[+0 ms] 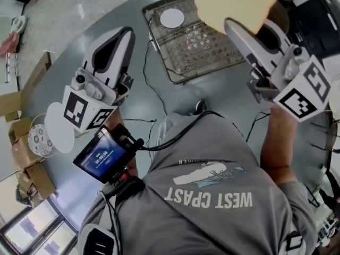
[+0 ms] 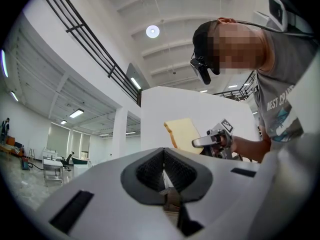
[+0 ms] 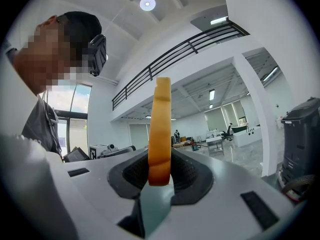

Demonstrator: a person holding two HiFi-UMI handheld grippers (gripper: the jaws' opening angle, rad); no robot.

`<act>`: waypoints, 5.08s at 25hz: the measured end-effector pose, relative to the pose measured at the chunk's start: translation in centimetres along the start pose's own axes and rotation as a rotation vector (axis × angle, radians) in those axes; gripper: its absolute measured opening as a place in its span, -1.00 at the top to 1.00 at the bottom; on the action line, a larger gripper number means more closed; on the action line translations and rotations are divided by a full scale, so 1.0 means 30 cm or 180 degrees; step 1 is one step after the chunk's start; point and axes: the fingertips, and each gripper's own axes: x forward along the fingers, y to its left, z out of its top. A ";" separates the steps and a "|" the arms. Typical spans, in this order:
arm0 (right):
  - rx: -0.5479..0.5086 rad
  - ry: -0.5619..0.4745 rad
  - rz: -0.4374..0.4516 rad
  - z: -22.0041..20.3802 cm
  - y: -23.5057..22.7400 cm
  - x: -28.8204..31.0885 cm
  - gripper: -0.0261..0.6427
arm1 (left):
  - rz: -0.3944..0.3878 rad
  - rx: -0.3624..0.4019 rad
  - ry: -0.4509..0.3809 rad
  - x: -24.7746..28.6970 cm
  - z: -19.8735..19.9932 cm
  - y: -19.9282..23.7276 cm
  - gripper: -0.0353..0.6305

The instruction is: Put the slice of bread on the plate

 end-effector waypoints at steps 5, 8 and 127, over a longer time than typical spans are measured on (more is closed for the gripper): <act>0.0028 0.0021 0.0096 0.003 -0.066 -0.007 0.64 | 0.0070 0.0003 0.0050 0.058 -0.017 -0.011 0.87; 0.0066 0.0032 0.0084 0.029 -0.059 0.011 0.64 | 0.0073 -0.0023 0.0090 0.048 0.012 0.002 0.88; -0.2271 0.3650 -0.0407 -1.995 -1.366 0.972 0.64 | 0.0814 -0.1395 0.1223 0.066 -0.948 0.750 0.88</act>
